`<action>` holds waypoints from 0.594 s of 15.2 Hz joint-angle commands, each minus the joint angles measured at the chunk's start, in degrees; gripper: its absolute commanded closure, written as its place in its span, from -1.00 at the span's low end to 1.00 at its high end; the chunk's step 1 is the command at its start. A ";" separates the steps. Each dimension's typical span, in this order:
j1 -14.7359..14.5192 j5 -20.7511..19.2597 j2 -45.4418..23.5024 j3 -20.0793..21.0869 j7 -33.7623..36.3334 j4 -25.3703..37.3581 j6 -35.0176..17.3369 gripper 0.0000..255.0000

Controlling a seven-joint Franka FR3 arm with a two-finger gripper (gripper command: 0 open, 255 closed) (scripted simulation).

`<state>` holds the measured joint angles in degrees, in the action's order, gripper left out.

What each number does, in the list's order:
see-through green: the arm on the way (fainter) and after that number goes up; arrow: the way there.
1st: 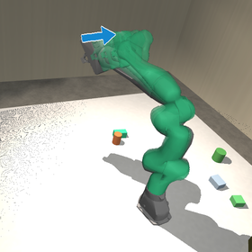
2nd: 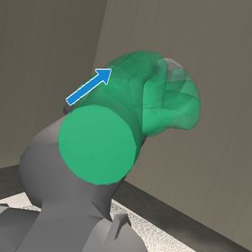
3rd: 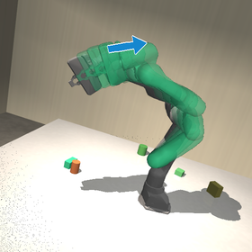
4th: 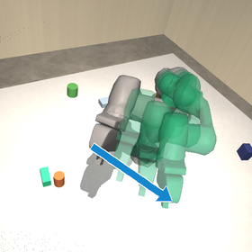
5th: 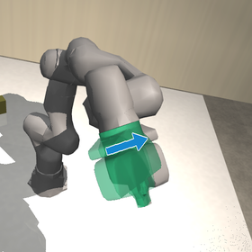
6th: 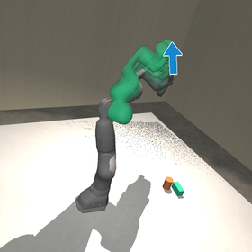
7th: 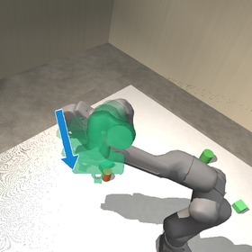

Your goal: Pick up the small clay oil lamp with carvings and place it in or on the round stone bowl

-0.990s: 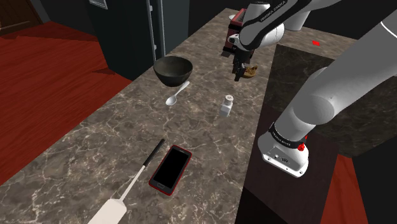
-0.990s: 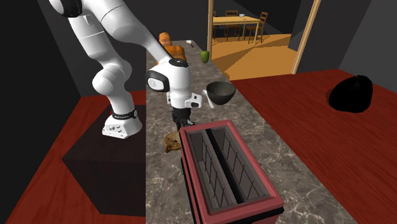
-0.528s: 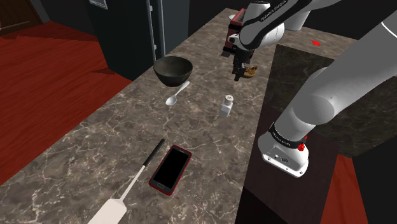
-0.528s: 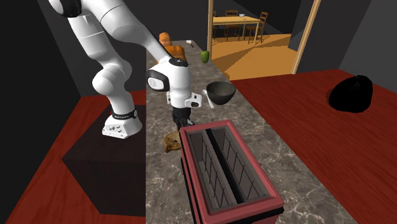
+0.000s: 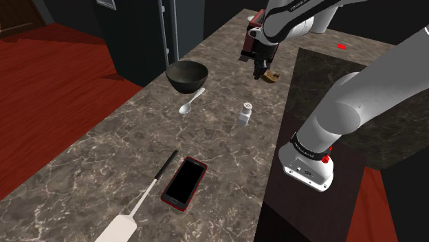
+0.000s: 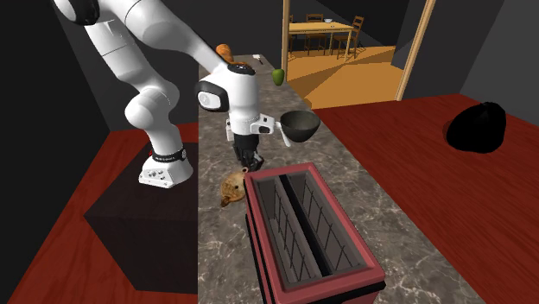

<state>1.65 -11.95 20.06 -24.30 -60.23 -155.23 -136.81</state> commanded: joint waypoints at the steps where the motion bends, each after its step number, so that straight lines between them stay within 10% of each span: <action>1: 0.18 -0.15 1.28 0.29 0.10 0.76 2.04 1.00; 9: 0.56 -0.30 5.96 1.74 0.61 3.89 9.80 1.00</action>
<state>2.16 -12.24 25.34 -22.81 -59.75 -151.70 -128.11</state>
